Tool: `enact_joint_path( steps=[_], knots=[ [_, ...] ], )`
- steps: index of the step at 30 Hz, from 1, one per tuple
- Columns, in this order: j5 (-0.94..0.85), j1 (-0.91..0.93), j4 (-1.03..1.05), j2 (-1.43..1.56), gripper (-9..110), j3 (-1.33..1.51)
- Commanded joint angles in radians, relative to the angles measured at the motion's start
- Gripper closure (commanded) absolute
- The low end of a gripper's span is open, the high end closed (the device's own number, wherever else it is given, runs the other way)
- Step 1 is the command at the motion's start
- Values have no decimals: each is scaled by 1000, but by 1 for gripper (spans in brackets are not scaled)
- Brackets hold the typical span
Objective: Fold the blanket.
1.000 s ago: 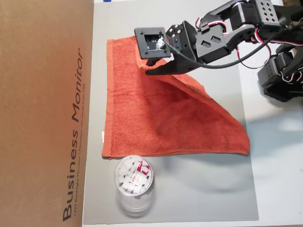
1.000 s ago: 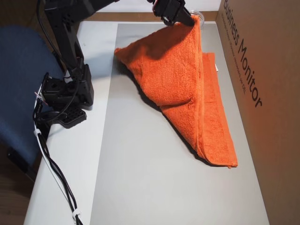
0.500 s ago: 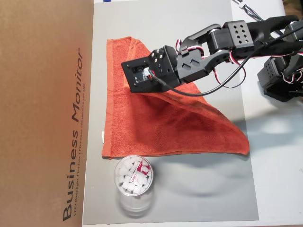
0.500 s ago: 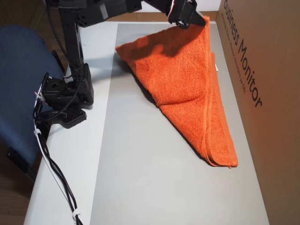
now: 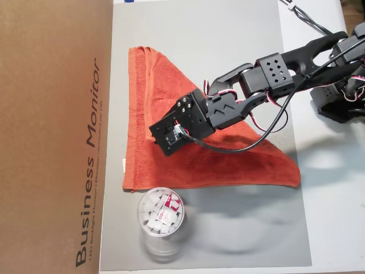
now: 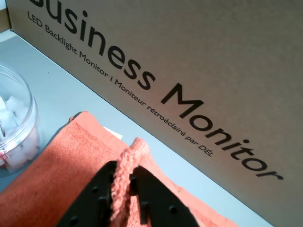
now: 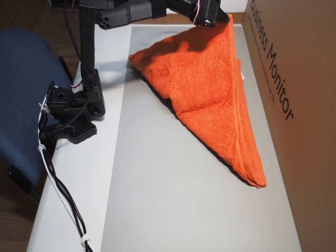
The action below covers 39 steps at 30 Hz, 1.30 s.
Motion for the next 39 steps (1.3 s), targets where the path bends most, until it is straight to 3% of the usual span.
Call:
enact_joint_path(
  steps=[1,10,39],
  knots=[
    [-21,-11,-55,-9,102,-55],
    [-98,-12,-178,-121,102,-61],
    [-104,-64,-183,-560,102,-380]
  ],
)
